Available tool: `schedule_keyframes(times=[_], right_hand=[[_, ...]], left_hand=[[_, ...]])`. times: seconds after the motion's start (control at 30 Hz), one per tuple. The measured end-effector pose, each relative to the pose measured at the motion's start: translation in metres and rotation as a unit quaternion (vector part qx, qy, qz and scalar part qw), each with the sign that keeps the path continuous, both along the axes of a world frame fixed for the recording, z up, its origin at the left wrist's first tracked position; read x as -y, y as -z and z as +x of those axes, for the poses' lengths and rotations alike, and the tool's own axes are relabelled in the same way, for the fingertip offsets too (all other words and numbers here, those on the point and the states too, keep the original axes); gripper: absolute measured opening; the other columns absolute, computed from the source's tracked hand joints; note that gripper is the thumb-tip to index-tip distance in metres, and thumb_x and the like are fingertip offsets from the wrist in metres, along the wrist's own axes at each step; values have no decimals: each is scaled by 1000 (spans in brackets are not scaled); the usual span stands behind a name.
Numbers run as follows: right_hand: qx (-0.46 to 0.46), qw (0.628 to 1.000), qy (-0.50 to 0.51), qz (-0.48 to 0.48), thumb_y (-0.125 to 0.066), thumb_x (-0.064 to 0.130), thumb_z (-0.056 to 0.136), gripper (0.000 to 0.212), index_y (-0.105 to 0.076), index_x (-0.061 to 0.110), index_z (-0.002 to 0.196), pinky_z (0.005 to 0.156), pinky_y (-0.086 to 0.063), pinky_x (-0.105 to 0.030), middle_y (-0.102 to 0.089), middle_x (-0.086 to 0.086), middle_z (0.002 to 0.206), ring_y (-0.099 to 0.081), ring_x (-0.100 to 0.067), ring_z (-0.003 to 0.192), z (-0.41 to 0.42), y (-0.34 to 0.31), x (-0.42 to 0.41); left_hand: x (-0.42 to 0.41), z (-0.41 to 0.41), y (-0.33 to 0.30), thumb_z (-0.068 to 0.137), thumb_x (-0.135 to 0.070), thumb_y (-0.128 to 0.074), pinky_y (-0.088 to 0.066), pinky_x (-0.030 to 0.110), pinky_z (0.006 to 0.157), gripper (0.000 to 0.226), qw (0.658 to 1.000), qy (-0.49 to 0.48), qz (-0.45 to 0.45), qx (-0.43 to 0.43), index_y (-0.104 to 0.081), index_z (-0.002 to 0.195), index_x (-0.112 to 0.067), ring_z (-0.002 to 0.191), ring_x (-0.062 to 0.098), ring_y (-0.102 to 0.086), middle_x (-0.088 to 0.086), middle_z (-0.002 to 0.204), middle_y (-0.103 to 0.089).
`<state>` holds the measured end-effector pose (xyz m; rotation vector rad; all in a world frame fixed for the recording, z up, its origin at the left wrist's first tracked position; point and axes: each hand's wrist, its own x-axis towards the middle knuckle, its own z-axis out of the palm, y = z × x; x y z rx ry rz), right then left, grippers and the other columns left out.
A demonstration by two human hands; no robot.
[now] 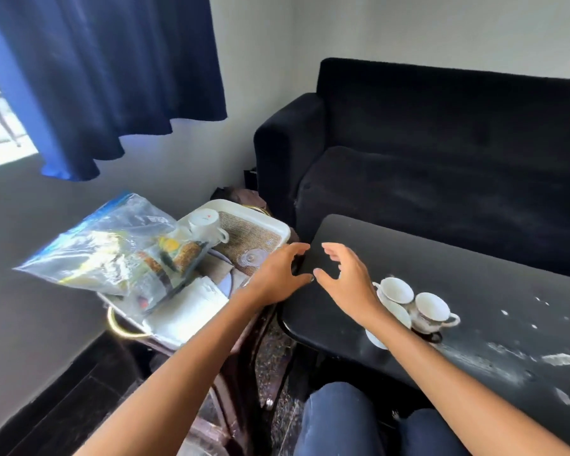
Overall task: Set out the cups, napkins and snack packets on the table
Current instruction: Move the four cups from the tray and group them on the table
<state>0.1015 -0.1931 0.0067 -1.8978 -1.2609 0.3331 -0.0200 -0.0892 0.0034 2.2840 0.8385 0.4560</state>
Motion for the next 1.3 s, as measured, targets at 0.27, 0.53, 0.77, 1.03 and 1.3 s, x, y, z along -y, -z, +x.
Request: schedule_keyframes(times=[0.27,0.53,0.77,1.03,1.3], right_hand=[[39,994,-92,-43,-63,19,86,50,-48,10,132,104,-39,-32,-51,-7,134,-48,-21,125,-46,-2,-85],[-2,990,-105,-95,-59,19,91,47,-45,9,135,107,-38,-36,-51,-9,138,-47,-24,128,-78,12,-156],[-96,990,-36,-101,-57,17,92,30,-58,7,120,95,-46,-43,-64,-12,118,-58,-30,111,-99,33,-197],[-176,978,54,-95,-60,14,88,12,-66,7,96,85,-48,-38,-69,-12,101,-62,-32,99,-101,37,-212],[-317,943,44,-90,-64,16,86,15,-64,8,99,67,-51,-31,-65,-8,86,-60,-19,79,-77,17,-176]], left_hand=[[-65,-57,-7,85,-24,-69,-33,31,103,62,988,-137,55,-34,-44,139,-10,124,27,-47,12,137,-51],[-131,-76,9,84,-36,-66,-26,39,109,75,961,-233,99,-107,-33,143,-5,130,35,-40,16,149,-34],[-169,-72,22,80,-45,-64,-7,48,118,88,949,-255,85,-165,-23,145,-2,140,30,-30,17,150,-32],[-178,-69,20,73,-43,-76,6,45,118,79,938,-296,116,-140,-42,127,3,125,30,-49,22,125,-55],[-140,-59,4,70,-38,-79,8,46,118,77,944,-280,162,-62,-44,126,0,122,26,-51,14,124,-58]])
